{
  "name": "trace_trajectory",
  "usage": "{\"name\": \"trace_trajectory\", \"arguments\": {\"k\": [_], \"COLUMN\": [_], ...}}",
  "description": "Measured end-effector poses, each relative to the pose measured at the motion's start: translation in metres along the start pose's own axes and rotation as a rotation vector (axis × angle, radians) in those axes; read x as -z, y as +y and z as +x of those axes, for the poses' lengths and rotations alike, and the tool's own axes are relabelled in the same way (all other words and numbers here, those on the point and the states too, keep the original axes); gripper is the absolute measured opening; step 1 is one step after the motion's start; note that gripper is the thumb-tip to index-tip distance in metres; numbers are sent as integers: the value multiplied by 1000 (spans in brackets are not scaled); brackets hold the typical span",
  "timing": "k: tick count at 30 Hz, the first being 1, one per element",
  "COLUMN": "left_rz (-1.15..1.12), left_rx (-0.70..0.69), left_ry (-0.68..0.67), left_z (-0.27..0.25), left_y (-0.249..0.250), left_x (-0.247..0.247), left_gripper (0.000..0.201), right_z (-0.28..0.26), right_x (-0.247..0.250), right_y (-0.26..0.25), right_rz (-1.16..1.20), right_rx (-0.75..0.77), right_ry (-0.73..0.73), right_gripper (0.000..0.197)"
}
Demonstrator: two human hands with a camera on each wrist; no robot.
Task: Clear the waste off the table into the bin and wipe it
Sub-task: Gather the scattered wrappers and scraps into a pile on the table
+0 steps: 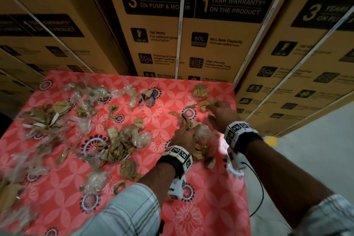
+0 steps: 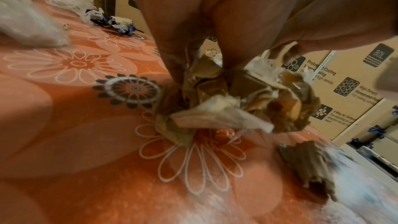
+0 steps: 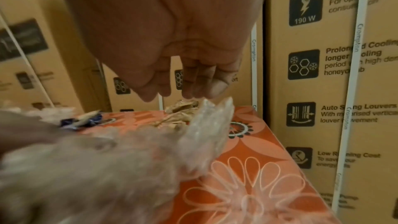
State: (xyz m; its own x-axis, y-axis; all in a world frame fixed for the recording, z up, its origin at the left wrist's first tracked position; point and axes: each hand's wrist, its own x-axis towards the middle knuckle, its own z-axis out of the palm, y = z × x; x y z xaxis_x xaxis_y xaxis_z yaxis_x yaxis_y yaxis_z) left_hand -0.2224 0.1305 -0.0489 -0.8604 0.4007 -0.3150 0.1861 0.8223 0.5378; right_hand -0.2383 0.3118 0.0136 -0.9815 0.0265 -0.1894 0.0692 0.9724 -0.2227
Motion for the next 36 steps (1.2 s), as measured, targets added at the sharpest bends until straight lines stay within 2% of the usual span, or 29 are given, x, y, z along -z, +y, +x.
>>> {"name": "trace_trajectory", "arguments": {"k": [3,5,8,12,18,20,22,23,24,28,29,31,33,35,36], "left_rz": [23,40,11,21,83,75,55,50,45,47,42,149,191,130,90], "left_rx": [0,4,10,19,25,26,52,56,56,42,62,33,22,26,37], "left_ry": [5,6,9,24,42,39,23,19,18,53,65,129,122,78,63], "left_z": [1,3,5,8,7,7,7,7,7,5,3,5,3,-2,-3], "left_y": [-3,-5,-7,-11,-9,-7,-4,-3,-3,-8,-7,-11,-11,-5,-2], "left_x": [-4,-8,-12,-17,-14,-14,-13,-12,-12,-17,-17,-24,-24,-16,-13], "left_gripper": [51,54,48,46,55,53,45,48,55,42,44,63,71,50,39], "right_z": [34,55,84,101,64,56,45,39,31,-10,-20,-38,-51,-60,-60], "right_x": [0,1,2,-6,-17,-22,-29,-36,-40,-53,-55,-54,-55,-55,-62], "right_y": [4,4,4,2,4,7,8,11,10,5,3,1,-1,-3,0], "right_rz": [-92,-141,-200,-235,-141,-107,-78,-66,-62,-39,-39,-61,-118,-183,-224], "right_rx": [9,42,130,170,72,64,98,109,118,93,83,67,84,101,123], "right_ry": [-110,-131,-161,-359,-300,-333,-373,-393,-402,-344,-342,-368,-392,-387,-353], "right_gripper": [63,67,70,65,55,64,81,84,83,79,85,100,118,130,126]}}
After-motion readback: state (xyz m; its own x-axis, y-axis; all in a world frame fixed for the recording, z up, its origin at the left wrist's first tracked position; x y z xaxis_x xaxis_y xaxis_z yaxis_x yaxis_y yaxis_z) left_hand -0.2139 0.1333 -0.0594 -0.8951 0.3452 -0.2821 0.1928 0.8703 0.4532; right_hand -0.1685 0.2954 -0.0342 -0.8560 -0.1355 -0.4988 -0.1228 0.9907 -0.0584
